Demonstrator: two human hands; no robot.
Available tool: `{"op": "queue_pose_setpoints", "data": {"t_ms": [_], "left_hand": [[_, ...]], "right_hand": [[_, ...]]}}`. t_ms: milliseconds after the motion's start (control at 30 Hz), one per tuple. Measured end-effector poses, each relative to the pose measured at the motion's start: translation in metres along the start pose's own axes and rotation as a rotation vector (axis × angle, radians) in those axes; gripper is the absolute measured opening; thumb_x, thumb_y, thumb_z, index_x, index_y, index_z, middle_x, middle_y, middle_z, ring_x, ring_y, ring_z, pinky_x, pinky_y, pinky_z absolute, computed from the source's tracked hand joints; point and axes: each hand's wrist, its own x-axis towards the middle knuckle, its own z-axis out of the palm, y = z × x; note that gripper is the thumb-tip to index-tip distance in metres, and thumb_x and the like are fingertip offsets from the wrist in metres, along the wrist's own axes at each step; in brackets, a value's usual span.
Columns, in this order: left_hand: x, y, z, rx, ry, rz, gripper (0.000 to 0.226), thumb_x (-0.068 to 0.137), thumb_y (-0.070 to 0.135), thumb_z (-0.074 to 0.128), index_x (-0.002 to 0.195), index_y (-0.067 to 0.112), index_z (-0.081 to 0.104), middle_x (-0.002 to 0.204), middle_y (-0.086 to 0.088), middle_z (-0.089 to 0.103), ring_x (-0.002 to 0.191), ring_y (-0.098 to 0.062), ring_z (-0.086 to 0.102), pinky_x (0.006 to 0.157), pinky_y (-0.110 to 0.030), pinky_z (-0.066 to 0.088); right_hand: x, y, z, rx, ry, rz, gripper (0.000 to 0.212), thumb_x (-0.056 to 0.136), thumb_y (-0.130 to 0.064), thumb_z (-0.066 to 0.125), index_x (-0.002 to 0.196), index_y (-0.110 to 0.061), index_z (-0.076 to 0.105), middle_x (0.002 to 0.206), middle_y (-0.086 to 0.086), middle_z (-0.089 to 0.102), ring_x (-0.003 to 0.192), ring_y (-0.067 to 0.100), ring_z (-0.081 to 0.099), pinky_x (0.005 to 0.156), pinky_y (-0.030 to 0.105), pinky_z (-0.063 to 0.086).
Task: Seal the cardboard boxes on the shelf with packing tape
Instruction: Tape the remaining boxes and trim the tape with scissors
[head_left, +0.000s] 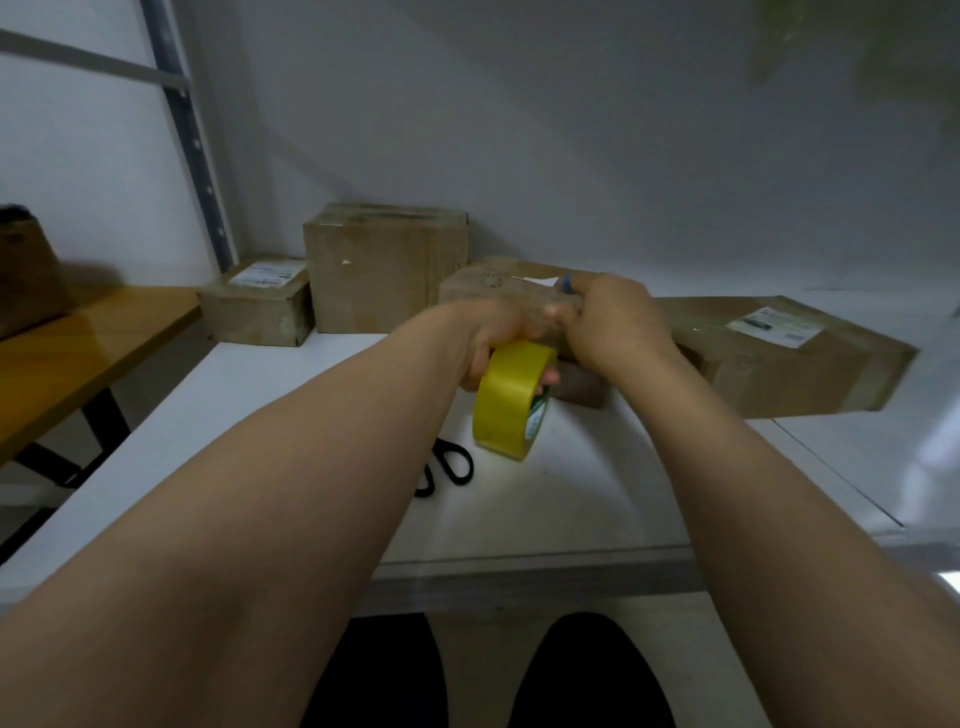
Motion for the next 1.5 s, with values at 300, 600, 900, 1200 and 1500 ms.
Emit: {"op": "queue_pose_setpoints", "data": {"t_ms": [300,600,900,1200,1500], "left_hand": [[-0.007,-0.004,-0.018,-0.061,-0.084,0.082,0.013,0.098,0.01,0.056,0.098,0.003,0.068,0.082,-0.013,0.071,0.073,-0.024,0.07,0.081,-0.035,0.059],[-0.014,-0.004,-0.02,0.013,-0.105,0.014,0.029,0.103,0.018,0.053,0.117,-0.005,0.063,0.09,-0.019,0.072,0.072,-0.026,0.073,0.074,-0.038,0.061],[-0.011,-0.008,-0.019,0.016,-0.045,0.047,0.026,0.106,0.02,0.046,0.102,0.001,0.064,0.083,-0.015,0.075,0.073,-0.024,0.074,0.079,-0.04,0.058],[-0.014,-0.006,-0.013,-0.11,-0.082,-0.012,0.019,0.099,0.013,0.054,0.101,-0.003,0.064,0.075,-0.018,0.069,0.06,-0.025,0.069,0.059,-0.034,0.061],[-0.007,-0.004,0.002,0.025,0.047,-0.078,0.023,0.092,0.028,0.07,0.088,0.006,0.066,0.063,-0.009,0.066,0.047,-0.019,0.062,0.061,-0.03,0.057]], "right_hand": [[-0.105,-0.073,0.006,-0.268,-0.481,-0.484,0.017,0.101,-0.023,0.049,0.096,-0.014,0.063,0.08,-0.003,0.051,0.089,0.021,0.06,0.068,0.031,0.039],[-0.111,-0.084,0.058,-0.332,-0.414,-0.49,0.028,0.101,-0.014,0.053,0.128,-0.008,0.058,0.118,0.012,0.065,0.106,0.025,0.064,0.069,0.031,0.039],[-0.12,-0.049,0.008,-0.469,-0.54,-0.5,0.028,0.099,-0.025,0.059,0.123,-0.014,0.05,0.119,0.009,0.062,0.104,0.03,0.064,0.072,0.034,0.042],[-0.089,0.064,-0.105,0.43,-0.718,-0.186,0.034,0.077,-0.031,0.085,0.105,-0.043,0.07,0.094,0.0,0.067,0.089,0.024,0.072,0.083,0.041,0.06],[-0.057,0.121,-0.063,0.664,-0.735,0.086,0.089,0.037,-0.063,0.095,0.108,-0.013,0.074,0.089,0.007,0.072,0.074,0.016,0.068,0.057,0.023,0.05]]}}
